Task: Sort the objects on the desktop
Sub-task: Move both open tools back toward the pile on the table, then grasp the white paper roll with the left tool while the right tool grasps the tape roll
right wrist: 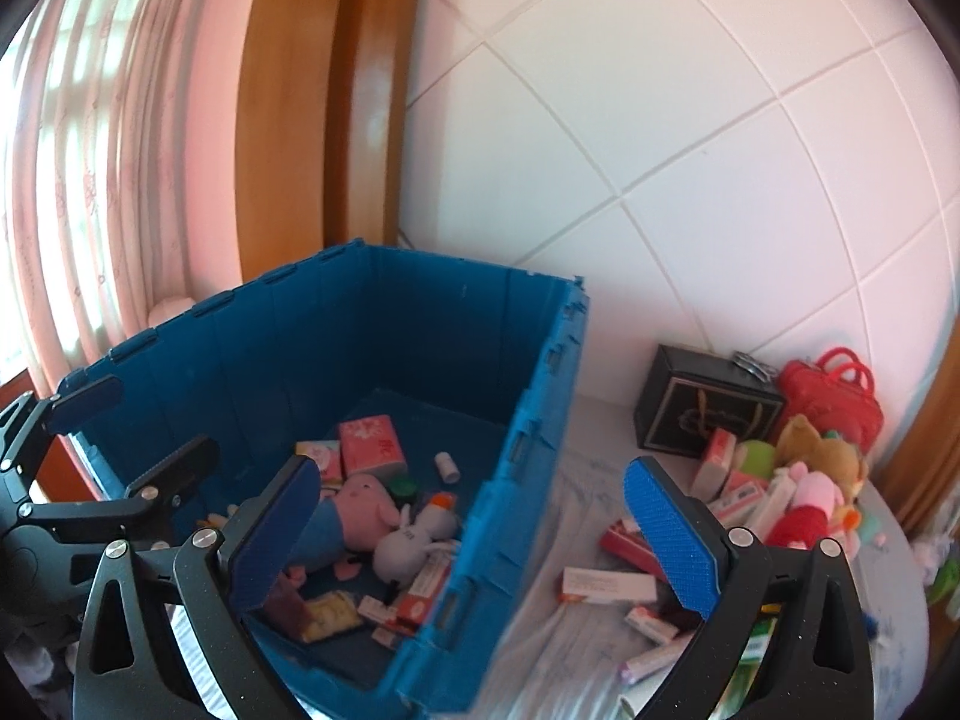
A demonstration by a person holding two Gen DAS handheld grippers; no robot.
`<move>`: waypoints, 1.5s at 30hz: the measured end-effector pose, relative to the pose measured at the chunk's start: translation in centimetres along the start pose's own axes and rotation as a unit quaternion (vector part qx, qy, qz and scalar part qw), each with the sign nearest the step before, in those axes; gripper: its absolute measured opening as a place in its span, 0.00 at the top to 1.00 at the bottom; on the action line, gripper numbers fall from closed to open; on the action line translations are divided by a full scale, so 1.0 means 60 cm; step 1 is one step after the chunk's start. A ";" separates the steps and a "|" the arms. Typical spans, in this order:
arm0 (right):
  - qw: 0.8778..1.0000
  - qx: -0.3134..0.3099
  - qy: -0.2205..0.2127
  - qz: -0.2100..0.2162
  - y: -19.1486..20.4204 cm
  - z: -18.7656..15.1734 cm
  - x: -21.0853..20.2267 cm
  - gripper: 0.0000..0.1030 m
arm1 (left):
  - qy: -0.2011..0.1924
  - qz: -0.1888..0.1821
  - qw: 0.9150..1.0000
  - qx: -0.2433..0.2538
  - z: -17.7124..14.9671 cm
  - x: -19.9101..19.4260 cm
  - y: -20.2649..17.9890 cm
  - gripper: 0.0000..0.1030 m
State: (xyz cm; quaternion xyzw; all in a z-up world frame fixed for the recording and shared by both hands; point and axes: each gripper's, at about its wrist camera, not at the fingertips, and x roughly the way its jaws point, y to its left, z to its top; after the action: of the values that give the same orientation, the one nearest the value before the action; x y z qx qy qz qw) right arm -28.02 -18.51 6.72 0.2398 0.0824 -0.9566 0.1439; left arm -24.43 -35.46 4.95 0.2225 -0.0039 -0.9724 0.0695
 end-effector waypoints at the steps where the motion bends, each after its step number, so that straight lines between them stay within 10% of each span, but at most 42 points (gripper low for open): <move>1: 1.000 0.006 -0.001 -0.005 -0.011 -0.005 -0.006 0.00 | 0.002 -0.003 1.000 -0.001 0.001 -0.001 -0.007 0.14; 19: 0.983 0.114 0.052 -0.136 -0.321 -0.199 -0.114 0.00 | -0.049 -0.166 0.983 0.058 -0.006 -0.082 -0.278 0.14; 32: 0.939 0.216 0.185 -0.192 -0.610 -0.422 -0.116 0.00 | 0.130 -0.219 0.961 0.107 -0.145 0.063 -0.530 0.14; 45: 0.922 0.215 0.293 -0.133 -0.693 -0.587 -0.050 0.00 | 0.267 -0.193 0.935 0.131 -0.344 0.202 -0.652 0.25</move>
State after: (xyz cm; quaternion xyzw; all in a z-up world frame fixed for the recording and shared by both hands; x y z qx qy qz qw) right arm -23.27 29.45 -18.84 0.5213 -0.0558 -0.8487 -0.0698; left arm -31.51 2.12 -20.40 0.4778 -0.0695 -0.8625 -0.1513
